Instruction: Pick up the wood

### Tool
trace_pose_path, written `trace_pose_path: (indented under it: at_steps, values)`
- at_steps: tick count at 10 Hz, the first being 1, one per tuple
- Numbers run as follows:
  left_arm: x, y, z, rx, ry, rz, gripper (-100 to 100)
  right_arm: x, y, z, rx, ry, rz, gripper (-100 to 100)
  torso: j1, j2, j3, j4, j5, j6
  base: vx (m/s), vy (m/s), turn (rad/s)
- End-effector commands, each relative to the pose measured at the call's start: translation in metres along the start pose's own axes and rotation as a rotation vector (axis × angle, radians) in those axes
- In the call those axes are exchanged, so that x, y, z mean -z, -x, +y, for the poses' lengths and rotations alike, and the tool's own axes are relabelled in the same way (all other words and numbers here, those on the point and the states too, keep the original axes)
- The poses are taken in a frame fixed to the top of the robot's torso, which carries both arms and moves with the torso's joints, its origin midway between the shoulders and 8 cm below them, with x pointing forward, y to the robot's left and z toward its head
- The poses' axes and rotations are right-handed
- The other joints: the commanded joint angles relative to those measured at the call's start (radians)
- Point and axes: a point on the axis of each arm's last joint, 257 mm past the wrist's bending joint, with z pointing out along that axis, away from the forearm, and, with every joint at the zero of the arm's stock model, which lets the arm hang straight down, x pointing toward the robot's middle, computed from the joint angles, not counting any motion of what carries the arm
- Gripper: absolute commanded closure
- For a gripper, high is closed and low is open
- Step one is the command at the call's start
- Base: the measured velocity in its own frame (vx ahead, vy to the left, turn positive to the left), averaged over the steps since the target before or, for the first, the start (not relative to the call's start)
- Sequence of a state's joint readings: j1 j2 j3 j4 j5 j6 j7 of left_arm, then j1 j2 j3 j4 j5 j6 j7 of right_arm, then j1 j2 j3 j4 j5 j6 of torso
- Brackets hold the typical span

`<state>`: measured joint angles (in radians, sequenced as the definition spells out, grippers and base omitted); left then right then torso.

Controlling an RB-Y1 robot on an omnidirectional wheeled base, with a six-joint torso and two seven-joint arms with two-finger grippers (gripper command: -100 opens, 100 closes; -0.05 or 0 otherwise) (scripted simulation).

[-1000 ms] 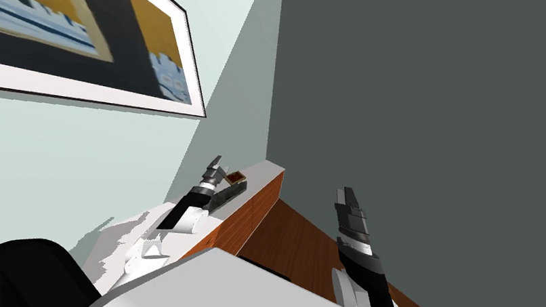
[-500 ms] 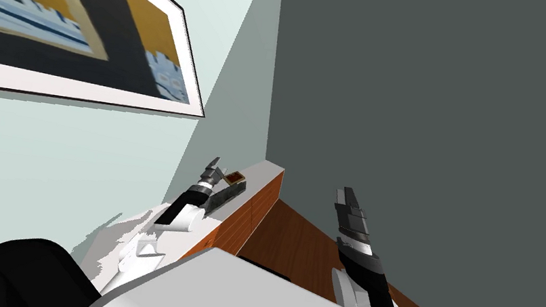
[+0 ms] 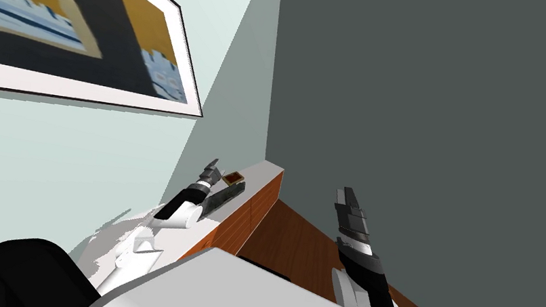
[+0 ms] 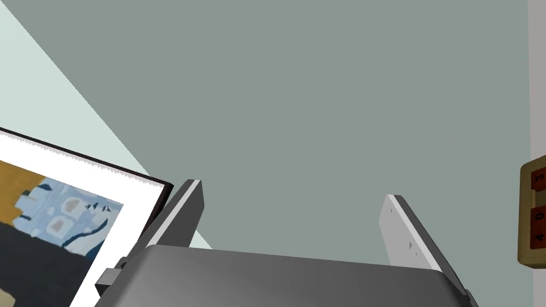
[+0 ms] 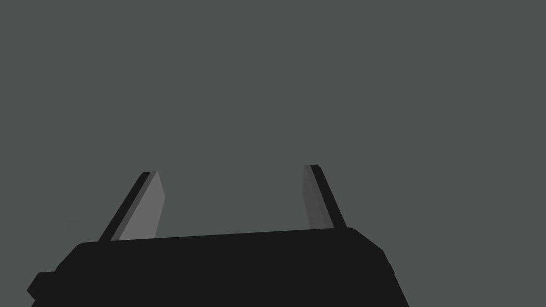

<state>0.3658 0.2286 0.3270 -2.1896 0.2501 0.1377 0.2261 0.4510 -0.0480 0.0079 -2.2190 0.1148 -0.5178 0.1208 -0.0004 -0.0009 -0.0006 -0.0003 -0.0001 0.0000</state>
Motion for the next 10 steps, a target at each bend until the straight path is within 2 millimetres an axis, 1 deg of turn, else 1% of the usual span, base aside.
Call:
trace_pose_path:
  at_steps: [1,3,4,6,7,9,10]
  values:
    - [-0.003,0.017,0.004,0.012,0.036,-0.025,-100,0.000,0.000,0.000,0.000,0.000,0.000,0,0.000,0.000,0.000,0.000,0.000,0.000,0.018,-0.011,-0.016]
    - [-0.002,0.020,0.016,0.012,0.083,-0.036,-100,0.000,0.000,0.000,0.000,0.000,0.000,0,0.000,0.000,0.000,0.000,0.000,0.000,0.016,-0.010,-0.002]
    - [-0.004,0.034,0.016,0.027,0.102,-0.058,-100,0.000,0.000,0.000,0.000,0.000,0.000,0,0.000,0.000,0.000,0.000,0.000,0.000,0.023,-0.017,-0.022]
    - [-0.002,0.037,0.029,0.028,0.154,-0.071,-100,0.000,0.000,0.000,0.000,0.000,0.000,0,-0.001,-0.001,0.000,0.000,0.000,0.000,0.017,-0.013,-0.003]
    - [-0.003,0.052,0.032,0.045,0.182,-0.096,-100,0.000,0.000,0.000,0.000,0.000,0.000,0,0.000,0.000,0.000,0.000,0.000,0.000,0.019,-0.019,-0.025]
    - [0.000,0.055,0.044,0.046,0.226,-0.108,-100,0.000,0.000,0.000,0.000,0.000,0.000,0,-0.001,0.000,0.000,0.000,0.000,0.000,0.017,-0.013,-0.004]
    - [-0.001,0.069,0.045,0.067,0.246,-0.131,-100,0.000,0.000,0.000,0.000,0.000,0.000,0,0.000,0.000,0.000,0.000,0.000,0.000,0.022,-0.019,-0.030]
